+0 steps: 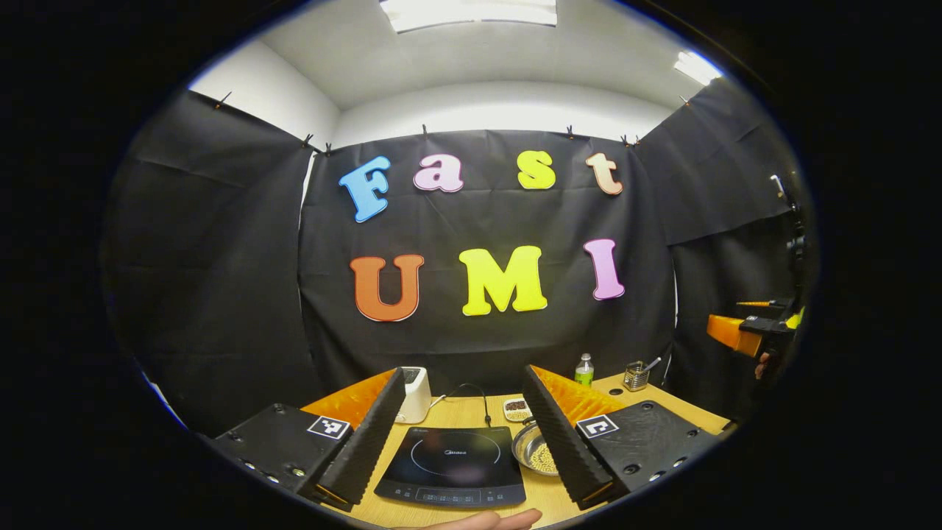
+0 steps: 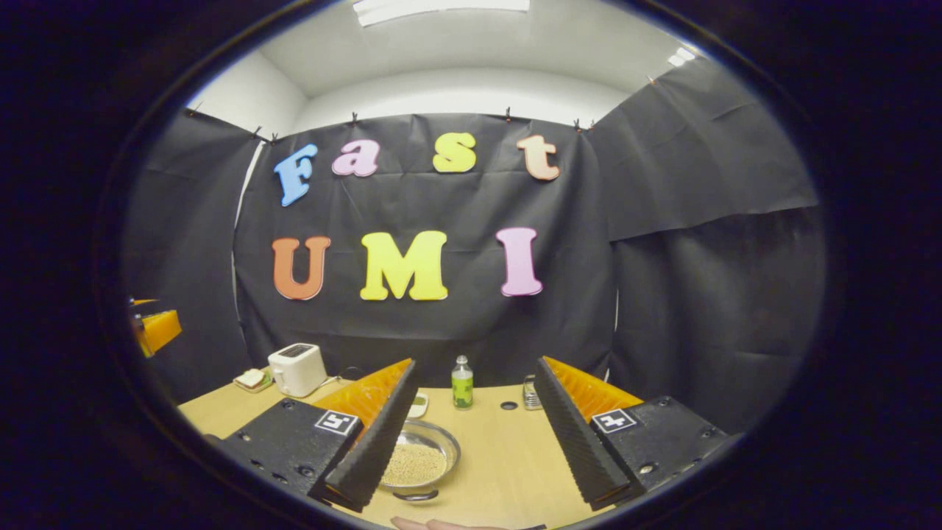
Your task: First push the handle of the pot to place it horizontally, then grasp the pot with both hands and set it on the induction cooktop.
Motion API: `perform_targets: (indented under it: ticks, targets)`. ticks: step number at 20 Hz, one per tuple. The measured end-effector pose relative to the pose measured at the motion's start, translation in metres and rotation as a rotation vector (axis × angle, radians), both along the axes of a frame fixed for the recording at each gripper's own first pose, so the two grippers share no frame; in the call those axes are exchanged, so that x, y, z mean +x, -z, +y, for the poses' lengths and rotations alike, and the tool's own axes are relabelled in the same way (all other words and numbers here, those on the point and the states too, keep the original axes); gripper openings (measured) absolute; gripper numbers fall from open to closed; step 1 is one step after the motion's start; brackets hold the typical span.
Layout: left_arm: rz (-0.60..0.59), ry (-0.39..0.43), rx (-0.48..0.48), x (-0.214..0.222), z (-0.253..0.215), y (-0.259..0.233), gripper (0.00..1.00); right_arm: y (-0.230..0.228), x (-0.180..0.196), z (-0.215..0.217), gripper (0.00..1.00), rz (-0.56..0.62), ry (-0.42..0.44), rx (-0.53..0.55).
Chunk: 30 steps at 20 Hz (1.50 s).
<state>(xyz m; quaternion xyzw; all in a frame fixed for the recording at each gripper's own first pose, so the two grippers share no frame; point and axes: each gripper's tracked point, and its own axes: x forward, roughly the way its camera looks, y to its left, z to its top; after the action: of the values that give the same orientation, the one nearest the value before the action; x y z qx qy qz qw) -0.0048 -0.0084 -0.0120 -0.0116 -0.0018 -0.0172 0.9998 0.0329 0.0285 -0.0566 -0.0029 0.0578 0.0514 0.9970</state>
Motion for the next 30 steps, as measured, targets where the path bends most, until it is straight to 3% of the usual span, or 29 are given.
perform_targets:
  ticks: [1,3,4,7,8,11,25,30]
  targets:
    - [-0.001,0.0,-0.001,-0.001,0.001,0.0,0.96,0.007,0.005,0.009,0.95,0.024,-0.039,0.015]
    - [-0.006,0.007,-0.004,-0.005,-0.001,-0.001,0.96,0.034,0.013,0.019,0.76,0.101,-0.088,0.021]
    - [-0.009,0.014,-0.003,-0.006,-0.002,-0.002,0.96,0.048,0.016,0.026,0.72,0.143,-0.114,0.019]
    - [-0.017,0.019,0.0,-0.009,-0.004,-0.002,0.96,0.093,0.024,0.038,0.13,0.258,-0.149,-0.024]
    - [-0.018,0.021,0.0,-0.01,-0.005,-0.003,0.96,0.109,0.026,0.039,0.03,0.3,-0.15,-0.04]
    - [-0.015,0.03,0.004,-0.012,-0.009,-0.001,0.96,0.143,0.03,0.047,0.04,0.375,-0.16,-0.092]
    - [0.004,0.026,-0.001,-0.011,-0.006,0.008,0.96,0.282,0.0,0.109,0.0,0.727,-0.32,-0.079]
    - [0.023,0.026,-0.008,-0.011,-0.006,0.014,0.96,0.316,-0.016,0.123,0.04,0.804,-0.353,-0.093]
